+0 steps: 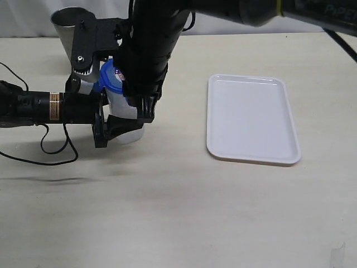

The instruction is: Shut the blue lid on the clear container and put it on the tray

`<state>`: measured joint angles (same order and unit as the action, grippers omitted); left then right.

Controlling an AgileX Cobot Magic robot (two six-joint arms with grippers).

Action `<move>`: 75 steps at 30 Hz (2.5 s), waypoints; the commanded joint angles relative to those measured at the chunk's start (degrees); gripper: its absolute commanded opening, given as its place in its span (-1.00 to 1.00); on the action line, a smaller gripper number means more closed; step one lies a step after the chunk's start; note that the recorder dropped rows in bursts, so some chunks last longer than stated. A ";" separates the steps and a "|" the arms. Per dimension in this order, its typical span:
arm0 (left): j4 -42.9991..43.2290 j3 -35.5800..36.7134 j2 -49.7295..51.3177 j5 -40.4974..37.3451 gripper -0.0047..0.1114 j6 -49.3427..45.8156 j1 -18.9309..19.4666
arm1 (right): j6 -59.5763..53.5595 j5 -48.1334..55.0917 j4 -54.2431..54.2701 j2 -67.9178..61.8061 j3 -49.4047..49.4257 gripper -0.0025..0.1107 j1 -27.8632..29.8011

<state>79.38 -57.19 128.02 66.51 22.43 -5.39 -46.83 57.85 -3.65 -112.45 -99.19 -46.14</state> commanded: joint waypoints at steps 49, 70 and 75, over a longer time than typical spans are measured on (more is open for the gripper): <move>-2.29 -0.22 -0.21 3.45 -0.92 -0.35 -1.24 | 15.42 -22.00 -24.25 -1.97 18.02 -0.51 -5.74; -0.67 -0.22 -0.21 3.45 -0.92 -9.08 2.08 | -1.43 -25.31 12.69 15.13 17.87 -0.16 2.61; 1.83 -0.22 -0.21 3.45 -0.92 -22.43 1.98 | -11.23 -24.90 30.07 18.24 17.79 -0.16 5.21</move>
<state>80.59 -57.19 128.36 67.78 7.27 -3.32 -53.54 32.98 17.98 -96.02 -81.36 -42.64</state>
